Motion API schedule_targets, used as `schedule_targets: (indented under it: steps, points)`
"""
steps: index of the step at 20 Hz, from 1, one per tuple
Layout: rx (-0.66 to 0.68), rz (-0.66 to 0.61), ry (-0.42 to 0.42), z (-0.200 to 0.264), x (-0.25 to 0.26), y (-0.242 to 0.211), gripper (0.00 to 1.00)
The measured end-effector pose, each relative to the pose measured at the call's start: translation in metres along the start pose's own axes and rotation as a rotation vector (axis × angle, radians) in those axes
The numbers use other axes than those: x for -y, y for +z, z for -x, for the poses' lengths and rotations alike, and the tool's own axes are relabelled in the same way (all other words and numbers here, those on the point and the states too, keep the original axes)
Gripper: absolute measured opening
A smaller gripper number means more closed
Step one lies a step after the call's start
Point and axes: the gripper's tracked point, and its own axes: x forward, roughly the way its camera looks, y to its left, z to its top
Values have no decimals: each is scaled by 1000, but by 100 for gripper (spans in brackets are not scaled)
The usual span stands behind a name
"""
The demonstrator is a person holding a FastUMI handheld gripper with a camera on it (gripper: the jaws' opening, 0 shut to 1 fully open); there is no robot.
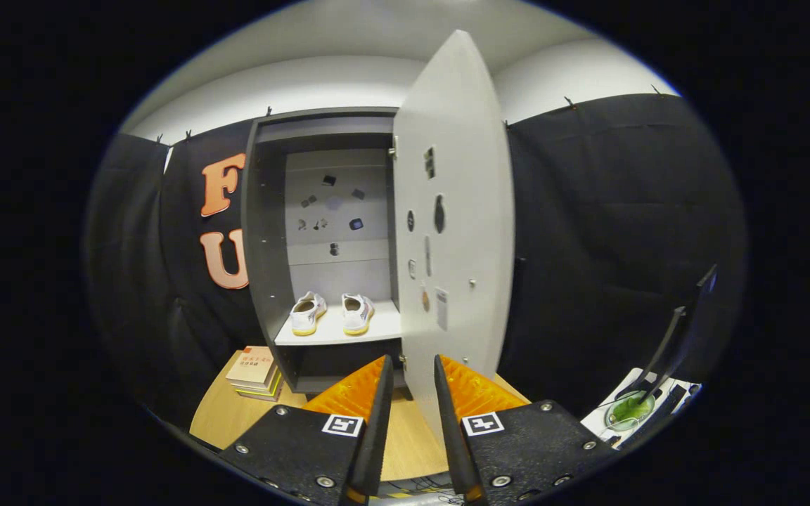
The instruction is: Open the shoe cabinet door, grab the shoes and put them into the shoe cabinet, then close the shoe cabinet door.
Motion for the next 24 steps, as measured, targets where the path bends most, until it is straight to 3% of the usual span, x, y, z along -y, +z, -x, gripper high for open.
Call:
schedule_targets:
  steps: [3,7,11,16,24]
  points:
    - [-15,-34,-29,-9,48,-9,40]
    - [-57,-47,17,-46,84,-25,44]
    - [-65,-83,134,-77,78,-31,49]
    - [-40,-127,248,-77,76,-30,53]
    - [-43,-85,306,-86,61,-33,53]
